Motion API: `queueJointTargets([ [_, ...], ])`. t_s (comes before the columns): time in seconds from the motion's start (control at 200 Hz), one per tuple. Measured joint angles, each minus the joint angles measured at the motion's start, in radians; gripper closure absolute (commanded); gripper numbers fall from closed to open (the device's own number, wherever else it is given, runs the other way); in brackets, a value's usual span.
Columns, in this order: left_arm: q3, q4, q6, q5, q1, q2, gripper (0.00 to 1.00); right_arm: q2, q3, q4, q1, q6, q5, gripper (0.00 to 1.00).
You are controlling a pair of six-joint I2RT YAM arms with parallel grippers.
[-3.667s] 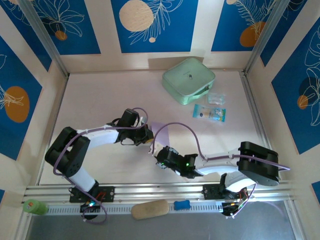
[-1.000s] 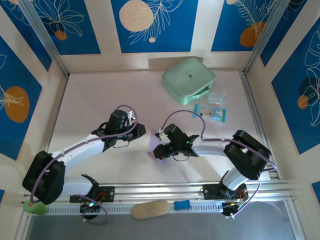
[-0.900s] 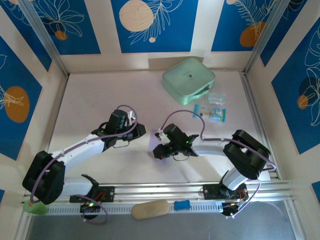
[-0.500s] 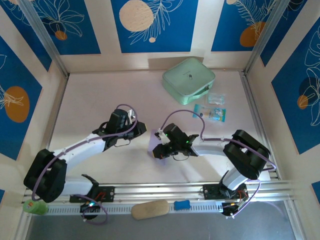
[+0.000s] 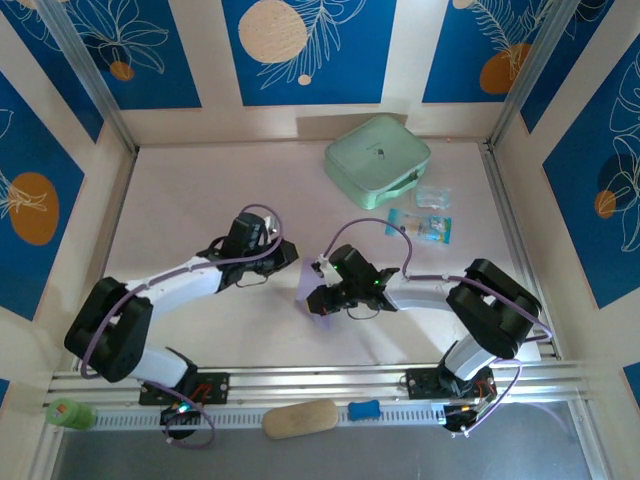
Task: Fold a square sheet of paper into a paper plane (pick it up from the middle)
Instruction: Third fold the triangle at the center of the table.
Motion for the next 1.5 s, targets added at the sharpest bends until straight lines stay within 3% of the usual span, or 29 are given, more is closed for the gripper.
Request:
queueJointTargets([
  [1.5, 0.103, 0.068, 0.003, 0.197, -0.003, 0.342, 0.92, 0.000, -0.042, 0.025, -0.016, -0.016, -0.024, 0.97],
])
